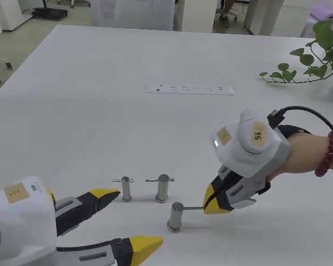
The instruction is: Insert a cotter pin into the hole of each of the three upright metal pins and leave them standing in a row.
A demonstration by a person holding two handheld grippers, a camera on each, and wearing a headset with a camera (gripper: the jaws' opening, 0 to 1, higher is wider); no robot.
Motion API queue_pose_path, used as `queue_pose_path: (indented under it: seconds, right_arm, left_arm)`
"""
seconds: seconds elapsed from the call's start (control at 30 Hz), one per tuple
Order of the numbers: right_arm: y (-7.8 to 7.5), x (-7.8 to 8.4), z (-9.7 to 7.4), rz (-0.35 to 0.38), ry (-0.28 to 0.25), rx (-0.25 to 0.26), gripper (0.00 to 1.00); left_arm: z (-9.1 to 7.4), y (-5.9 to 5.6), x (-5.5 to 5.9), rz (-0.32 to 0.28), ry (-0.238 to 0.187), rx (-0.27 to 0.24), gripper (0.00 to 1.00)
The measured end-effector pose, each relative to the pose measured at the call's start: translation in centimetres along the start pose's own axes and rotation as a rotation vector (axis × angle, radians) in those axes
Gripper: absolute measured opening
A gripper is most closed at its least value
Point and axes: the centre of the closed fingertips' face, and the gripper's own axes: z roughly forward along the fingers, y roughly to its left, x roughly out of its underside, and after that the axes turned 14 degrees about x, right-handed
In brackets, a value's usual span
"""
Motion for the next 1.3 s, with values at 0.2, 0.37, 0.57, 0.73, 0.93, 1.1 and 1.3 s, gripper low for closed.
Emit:
queue_pose_path:
  seconds: [0.2, 0.37, 0.57, 0.73, 0.93, 1.1, 1.3]
  right_arm:
    - [0.0, -0.3, 0.0, -0.020, 0.010, -0.002, 0.03]
    - [0.0, -0.7, 0.1, -0.034, 0.018, -0.004, 0.03]
    - [0.0, -1.0, 0.3, -0.049, 0.017, -0.005, 0.03]
    - [0.0, -1.2, 0.3, -0.052, 0.016, -0.005, 0.03]
    - [-0.1, -1.2, 0.3, -0.067, 0.015, -0.006, 0.03]
    - [0.0, -1.6, 0.5, -0.067, 0.010, -0.008, 0.03]
    - [0.0, -1.9, 0.6, -0.076, 0.014, -0.012, 0.03]
  left_arm:
    - [0.0, 0.0, 0.0, 0.004, 0.003, -0.004, 0.66]
    - [0.0, -0.1, 0.0, 0.007, 0.006, -0.007, 0.66]
    - [-0.1, -0.1, 0.1, 0.009, 0.012, -0.007, 0.65]
    - [0.0, -0.1, 0.2, 0.009, 0.016, -0.005, 0.64]
    - [0.1, -0.1, 0.2, 0.013, 0.023, -0.004, 0.64]
    - [0.1, -0.1, 0.3, 0.013, 0.027, -0.004, 0.63]
    - [-0.1, 0.1, 0.4, 0.011, 0.027, -0.009, 0.62]
